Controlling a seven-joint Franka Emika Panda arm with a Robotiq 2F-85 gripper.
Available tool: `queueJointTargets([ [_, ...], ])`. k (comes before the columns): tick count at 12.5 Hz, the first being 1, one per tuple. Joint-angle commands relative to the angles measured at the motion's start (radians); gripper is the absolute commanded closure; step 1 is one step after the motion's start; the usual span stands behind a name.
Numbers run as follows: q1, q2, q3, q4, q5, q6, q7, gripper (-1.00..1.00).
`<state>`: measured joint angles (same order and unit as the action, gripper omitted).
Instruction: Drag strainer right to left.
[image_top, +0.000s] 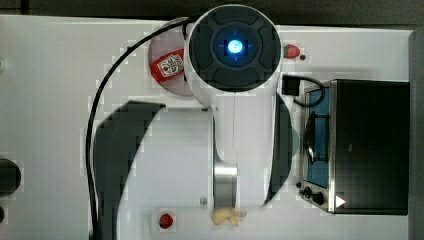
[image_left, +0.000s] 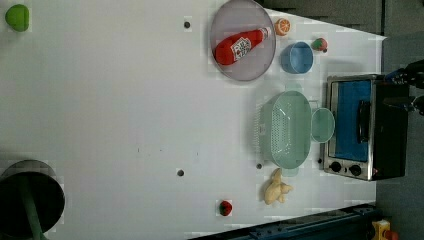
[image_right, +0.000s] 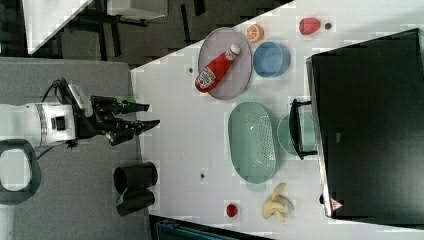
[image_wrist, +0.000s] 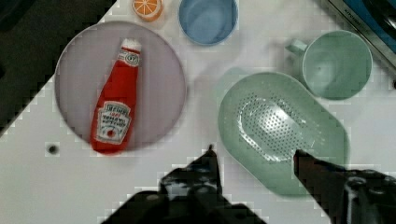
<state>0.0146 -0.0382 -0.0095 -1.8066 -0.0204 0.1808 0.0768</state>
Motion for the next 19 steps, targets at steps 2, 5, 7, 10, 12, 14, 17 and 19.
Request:
queueJointTargets([
  [2,-0.054,-0.567,-0.013,-0.331,-0.007,-0.240,-0.029,-0.82],
  [5,-0.054,-0.544,-0.012,-0.364,-0.007,-0.189,-0.028,-1.00],
  [7,-0.054,-0.495,-0.011,-0.423,-0.007,-0.075,-0.022,-1.00],
  [10,-0.054,-0.368,-0.012,-0.527,-0.007,0.168,0.115,-1.00],
  [12,-0.054,-0.257,-0.012,-0.573,-0.007,0.308,0.257,-1.00],
  [14,-0.054,-0.134,-0.013,-0.590,-0.007,0.426,0.417,-1.00],
  [17,-0.053,0.048,-0.010,-0.591,-0.007,0.589,0.586,-1.00],
  [19,-0.050,0.158,-0.008,-0.594,-0.007,0.686,0.593,-1.00],
])
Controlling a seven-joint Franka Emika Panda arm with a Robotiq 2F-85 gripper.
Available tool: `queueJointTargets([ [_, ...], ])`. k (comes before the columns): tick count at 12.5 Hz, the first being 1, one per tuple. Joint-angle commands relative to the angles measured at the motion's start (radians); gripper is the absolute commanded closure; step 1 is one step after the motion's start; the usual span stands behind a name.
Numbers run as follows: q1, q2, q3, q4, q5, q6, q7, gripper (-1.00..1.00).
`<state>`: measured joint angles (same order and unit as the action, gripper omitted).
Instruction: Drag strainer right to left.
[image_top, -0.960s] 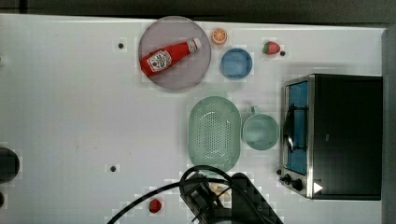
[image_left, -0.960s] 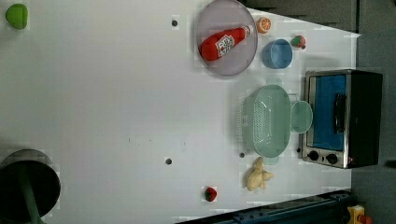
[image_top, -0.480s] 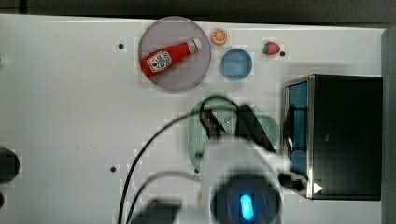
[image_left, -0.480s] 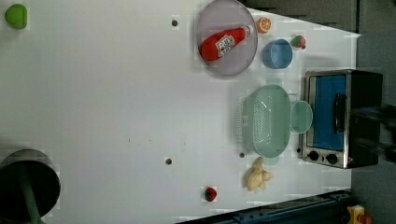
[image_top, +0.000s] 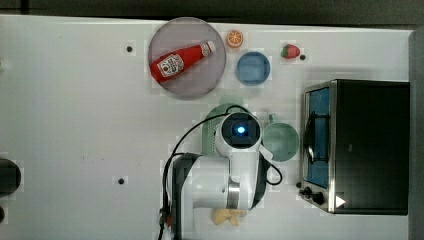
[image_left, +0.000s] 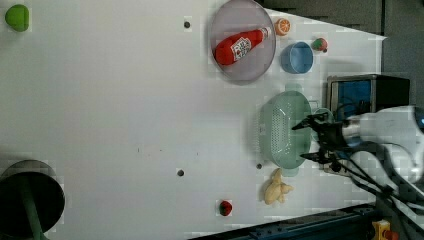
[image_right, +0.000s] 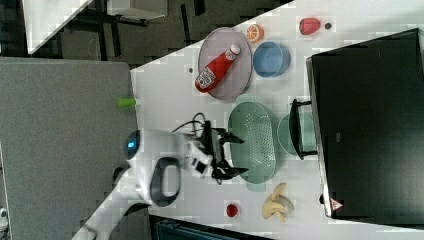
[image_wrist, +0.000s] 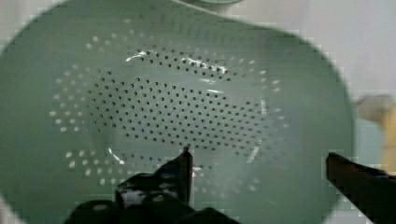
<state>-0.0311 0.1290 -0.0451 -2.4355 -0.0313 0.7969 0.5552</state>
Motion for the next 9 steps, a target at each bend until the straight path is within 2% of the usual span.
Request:
queueJointTargets([
  [1,-0.003,0.041,0.028,0.034,0.004,0.118,0.114,-1.00],
  [5,0.008,0.197,0.034,0.030,0.009,0.272,0.129,-1.00],
  [9,0.034,0.224,0.065,0.018,0.013,0.319,0.257,-1.00],
])
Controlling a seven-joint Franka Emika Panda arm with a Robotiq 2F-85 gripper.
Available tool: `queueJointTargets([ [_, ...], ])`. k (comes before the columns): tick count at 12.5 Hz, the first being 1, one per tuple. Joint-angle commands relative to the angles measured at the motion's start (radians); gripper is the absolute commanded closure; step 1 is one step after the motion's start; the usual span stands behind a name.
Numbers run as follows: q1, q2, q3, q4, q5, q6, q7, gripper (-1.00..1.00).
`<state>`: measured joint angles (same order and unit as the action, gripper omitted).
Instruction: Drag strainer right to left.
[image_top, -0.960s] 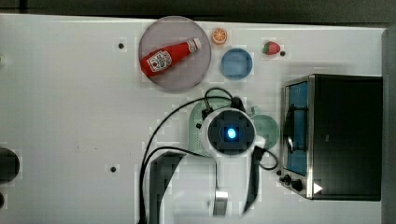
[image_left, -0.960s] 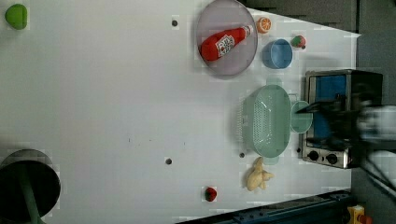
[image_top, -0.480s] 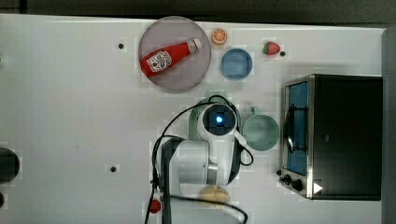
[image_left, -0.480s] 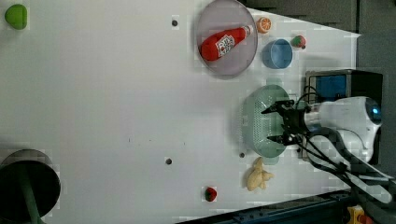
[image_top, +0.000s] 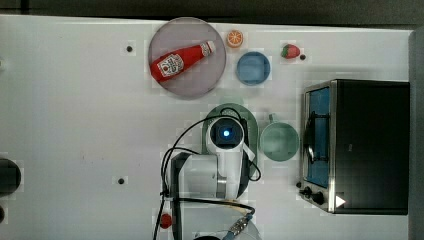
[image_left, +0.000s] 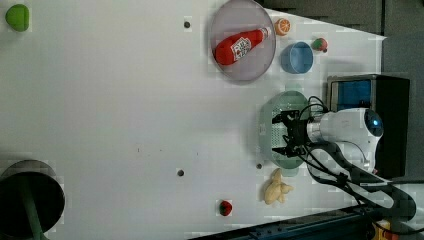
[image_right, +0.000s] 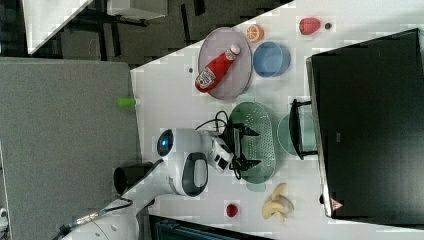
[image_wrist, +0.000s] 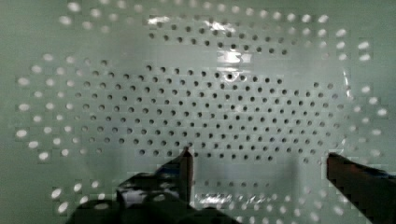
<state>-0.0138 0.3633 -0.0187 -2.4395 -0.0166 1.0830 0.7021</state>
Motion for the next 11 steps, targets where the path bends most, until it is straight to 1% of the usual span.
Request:
queueJointTargets([
  [1,0.026,-0.010,0.045,0.021,-0.002,0.032,0.117,-1.00],
  [5,0.070,-0.009,0.063,0.024,0.003,0.032,0.130,-1.00],
  [8,0.121,-0.008,0.074,0.025,0.014,0.030,0.144,-1.00],
  [11,0.176,-0.007,0.088,0.028,0.016,0.031,0.253,-1.00],
])
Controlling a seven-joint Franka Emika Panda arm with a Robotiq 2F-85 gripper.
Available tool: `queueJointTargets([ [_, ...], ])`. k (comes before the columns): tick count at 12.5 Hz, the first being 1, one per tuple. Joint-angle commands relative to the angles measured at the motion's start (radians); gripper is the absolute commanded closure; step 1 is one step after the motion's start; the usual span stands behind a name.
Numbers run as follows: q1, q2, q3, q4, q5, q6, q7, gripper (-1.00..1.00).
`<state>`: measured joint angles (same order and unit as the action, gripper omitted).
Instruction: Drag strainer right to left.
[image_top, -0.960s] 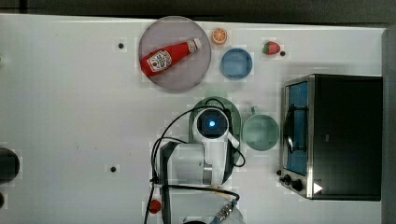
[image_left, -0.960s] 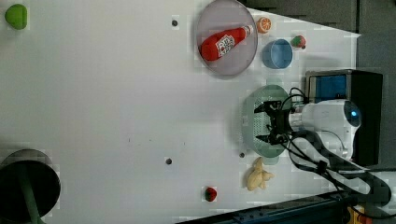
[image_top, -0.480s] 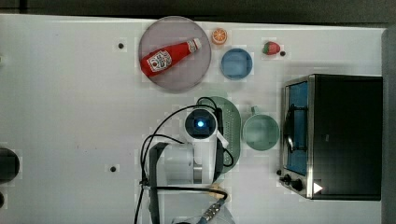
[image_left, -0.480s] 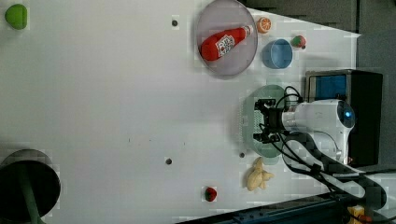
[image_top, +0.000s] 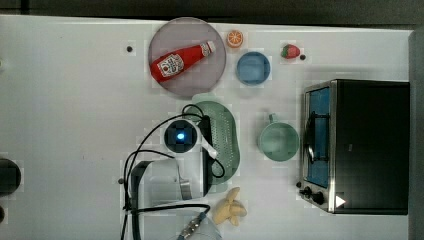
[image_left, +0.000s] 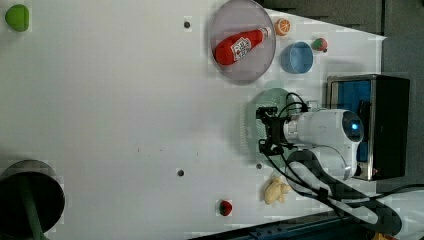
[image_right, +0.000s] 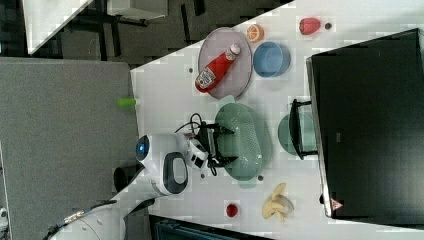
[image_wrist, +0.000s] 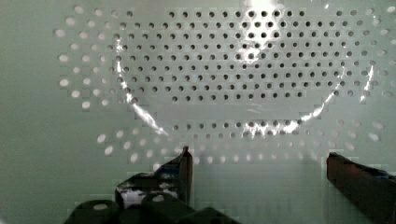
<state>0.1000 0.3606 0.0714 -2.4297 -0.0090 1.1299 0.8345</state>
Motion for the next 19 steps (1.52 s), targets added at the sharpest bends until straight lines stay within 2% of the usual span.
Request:
queueJointTargets([
  [1,0.081,-0.004,0.006,0.019,0.008,-0.016,0.168,-1.00],
  [5,0.150,-0.002,0.041,0.036,0.008,-0.017,0.312,-1.00],
  [9,0.218,0.029,0.055,0.080,0.011,-0.018,0.370,-1.00],
  [15,0.326,0.110,0.056,0.196,0.119,-0.018,0.396,-1.00],
  [19,0.387,0.159,0.056,0.273,0.141,-0.021,0.439,-1.00],
])
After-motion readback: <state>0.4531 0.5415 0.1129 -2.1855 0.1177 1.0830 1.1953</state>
